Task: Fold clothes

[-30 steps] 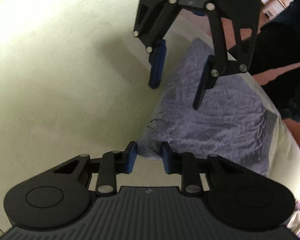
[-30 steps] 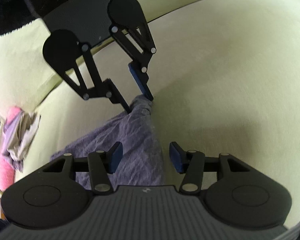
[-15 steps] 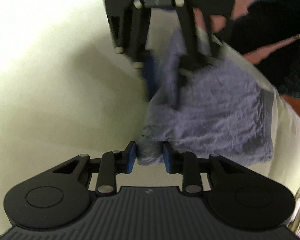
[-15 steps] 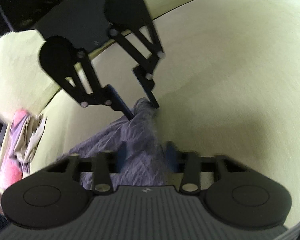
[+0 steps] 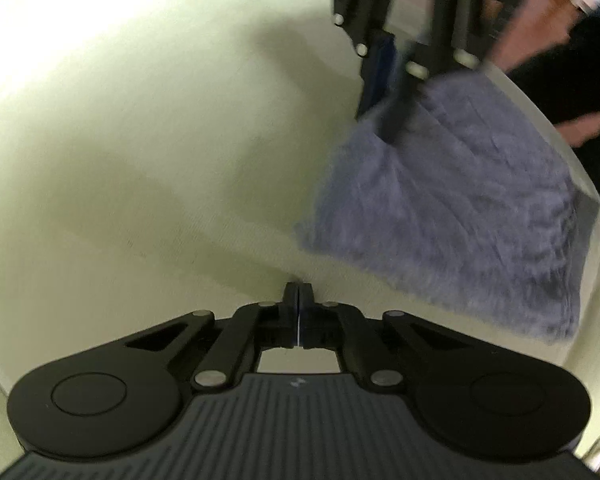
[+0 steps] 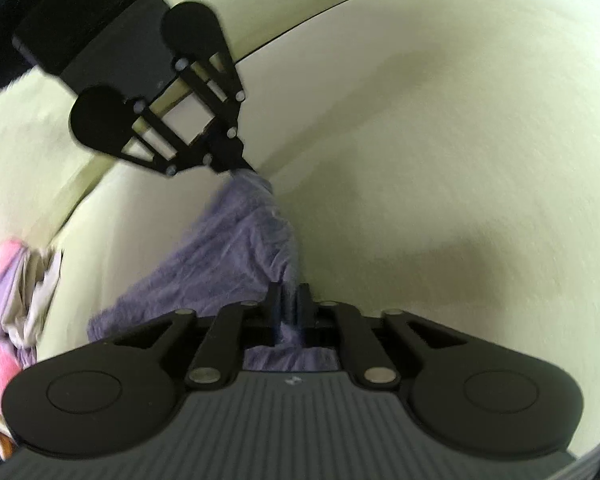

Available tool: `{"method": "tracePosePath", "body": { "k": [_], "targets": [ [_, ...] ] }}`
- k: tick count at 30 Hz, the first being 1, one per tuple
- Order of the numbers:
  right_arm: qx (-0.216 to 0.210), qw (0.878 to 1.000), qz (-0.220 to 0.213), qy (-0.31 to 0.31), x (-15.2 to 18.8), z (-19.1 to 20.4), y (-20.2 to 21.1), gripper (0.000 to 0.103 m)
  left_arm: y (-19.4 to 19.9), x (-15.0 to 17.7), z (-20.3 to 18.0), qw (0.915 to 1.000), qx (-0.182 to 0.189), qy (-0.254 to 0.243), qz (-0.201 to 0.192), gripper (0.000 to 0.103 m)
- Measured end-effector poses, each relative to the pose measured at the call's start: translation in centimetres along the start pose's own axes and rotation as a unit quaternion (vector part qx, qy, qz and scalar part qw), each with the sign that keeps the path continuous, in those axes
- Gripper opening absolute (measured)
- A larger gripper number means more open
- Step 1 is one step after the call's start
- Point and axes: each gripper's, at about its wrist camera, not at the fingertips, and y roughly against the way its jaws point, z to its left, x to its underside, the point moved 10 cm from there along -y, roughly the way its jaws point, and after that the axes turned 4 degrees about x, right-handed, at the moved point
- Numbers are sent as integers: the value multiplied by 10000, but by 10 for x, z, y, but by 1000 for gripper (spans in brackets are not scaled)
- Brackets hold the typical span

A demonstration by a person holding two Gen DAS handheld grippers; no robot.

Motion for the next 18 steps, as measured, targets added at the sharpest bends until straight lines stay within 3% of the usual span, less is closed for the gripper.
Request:
{"method": "tracePosePath", "body": {
  "k": [2,5,7,8,9,13,14,17,18],
  "targets": [
    [110,9998,-141,-25,-1,0,8,51,9,6,6,9995,-271,188,-14,1],
    [327,9991,-131,-219,14,-12,30,51,36,4,7,9975,-254,504,-418,1],
    [345,9989,-16,-320,29,-18,36,51,49,-8,-1,9962,2,486,-721,9],
    [359,9987,61,-358,37,-21,39,50,50,-12,-4,9961,69,420,-769,21],
    [374,9984,138,-395,46,-24,42,50,48,-16,-8,9966,154,293,-760,35],
    [385,9978,245,-473,64,-25,43,44,6,-30,-30,9991,271,-133,-281,37],
    [413,9978,238,-468,66,-24,41,38,0,-26,-30,9993,260,-184,-184,37],
    [508,9971,177,-546,71,-23,39,3,-14,-28,-35,9991,362,-165,-129,38],
    [543,9966,141,-609,72,-25,40,3,-15,-28,-33,9991,394,-79,-161,37]
  ]
}}
